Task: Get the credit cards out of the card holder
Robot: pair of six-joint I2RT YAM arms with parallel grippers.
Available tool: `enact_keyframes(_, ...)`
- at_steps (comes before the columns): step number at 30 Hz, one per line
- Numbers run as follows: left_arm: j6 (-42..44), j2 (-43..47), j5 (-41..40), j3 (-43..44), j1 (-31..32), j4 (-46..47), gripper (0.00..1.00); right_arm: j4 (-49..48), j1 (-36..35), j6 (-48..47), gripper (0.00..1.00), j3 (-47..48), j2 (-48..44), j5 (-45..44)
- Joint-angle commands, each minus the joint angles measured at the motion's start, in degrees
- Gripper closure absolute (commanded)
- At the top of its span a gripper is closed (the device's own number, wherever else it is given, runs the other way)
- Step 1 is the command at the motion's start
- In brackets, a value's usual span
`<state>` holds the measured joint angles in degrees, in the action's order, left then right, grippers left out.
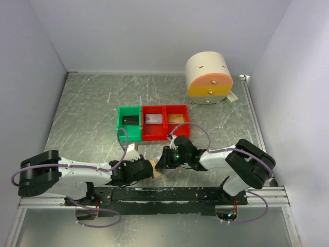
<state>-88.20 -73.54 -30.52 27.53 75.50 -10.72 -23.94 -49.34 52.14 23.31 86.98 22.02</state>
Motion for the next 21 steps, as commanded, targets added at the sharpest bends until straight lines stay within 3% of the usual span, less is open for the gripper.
enact_keyframes(1, 2.4, -2.0, 2.1, -1.1, -0.7, 1.7, 0.66, -0.2, 0.3, 0.0, 0.74, -2.0, 1.5, -0.5)
enact_keyframes(7, 2.0, -0.2, 4.4, -4.2, -1.4, 0.8, 0.73, -1.9, 0.3, 1.2, 0.82, -3.0, -0.1, 1.6)
enact_keyframes(10, 2.0, 3.0, 4.0, -6.3, -1.4, 0.9, 0.72, -1.7, 0.5, 1.6, 0.82, -2.9, -1.3, 1.9)
enact_keyframes(15, 2.4, 5.5, 3.5, -6.0, -1.4, -2.9, 0.72, 0.9, 1.2, 1.5, 0.72, -1.7, -2.6, 2.0)
enact_keyframes(21, 3.3, 4.1, 4.4, -5.6, -1.4, -1.9, 0.71, 1.0, 2.2, 0.9, 0.78, -0.7, -3.1, 5.1)
